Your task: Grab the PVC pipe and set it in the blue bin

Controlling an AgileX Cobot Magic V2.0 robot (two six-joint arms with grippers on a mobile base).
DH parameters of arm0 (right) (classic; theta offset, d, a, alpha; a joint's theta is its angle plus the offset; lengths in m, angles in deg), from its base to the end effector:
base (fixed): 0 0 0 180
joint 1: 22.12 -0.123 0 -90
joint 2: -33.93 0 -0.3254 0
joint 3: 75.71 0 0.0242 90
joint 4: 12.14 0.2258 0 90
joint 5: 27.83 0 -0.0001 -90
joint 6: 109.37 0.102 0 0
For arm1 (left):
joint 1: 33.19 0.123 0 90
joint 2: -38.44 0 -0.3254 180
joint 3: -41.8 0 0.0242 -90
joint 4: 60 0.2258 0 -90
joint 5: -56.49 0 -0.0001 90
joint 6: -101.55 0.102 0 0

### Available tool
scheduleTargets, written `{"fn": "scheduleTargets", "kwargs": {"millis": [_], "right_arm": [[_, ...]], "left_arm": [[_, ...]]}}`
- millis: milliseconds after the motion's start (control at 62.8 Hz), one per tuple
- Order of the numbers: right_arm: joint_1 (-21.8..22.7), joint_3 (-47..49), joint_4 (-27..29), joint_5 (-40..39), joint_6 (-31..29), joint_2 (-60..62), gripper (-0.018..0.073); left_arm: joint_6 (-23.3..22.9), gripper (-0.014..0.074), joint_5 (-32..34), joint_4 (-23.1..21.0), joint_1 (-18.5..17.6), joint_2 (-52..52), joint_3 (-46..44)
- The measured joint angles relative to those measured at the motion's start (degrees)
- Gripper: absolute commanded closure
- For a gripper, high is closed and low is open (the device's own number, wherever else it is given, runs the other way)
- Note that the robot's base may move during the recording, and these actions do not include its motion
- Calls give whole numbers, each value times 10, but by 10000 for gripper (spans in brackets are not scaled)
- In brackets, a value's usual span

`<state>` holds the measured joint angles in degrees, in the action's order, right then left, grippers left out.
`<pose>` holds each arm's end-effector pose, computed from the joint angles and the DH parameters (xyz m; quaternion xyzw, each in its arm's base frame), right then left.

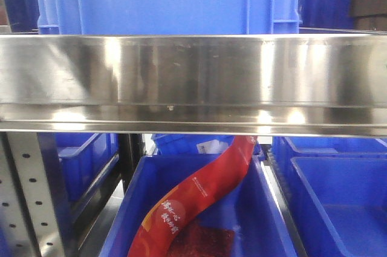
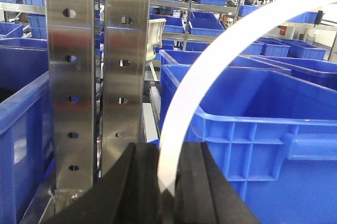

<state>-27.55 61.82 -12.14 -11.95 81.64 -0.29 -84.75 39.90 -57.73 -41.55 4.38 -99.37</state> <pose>0.0468 0.0044 0.3769 0.0352 0.7219 0.0988 0.6840 0.0408 -0.0048 0.3957 0.0220 0.7035 -0.0733 0.7066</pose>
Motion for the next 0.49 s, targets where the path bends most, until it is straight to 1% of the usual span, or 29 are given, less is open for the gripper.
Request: {"fn": "scheduleTargets", "kwargs": {"millis": [494], "right_arm": [[0,0,0,0,0,0,727]], "left_arm": [[0,707,0,0,0,0,0]]}}
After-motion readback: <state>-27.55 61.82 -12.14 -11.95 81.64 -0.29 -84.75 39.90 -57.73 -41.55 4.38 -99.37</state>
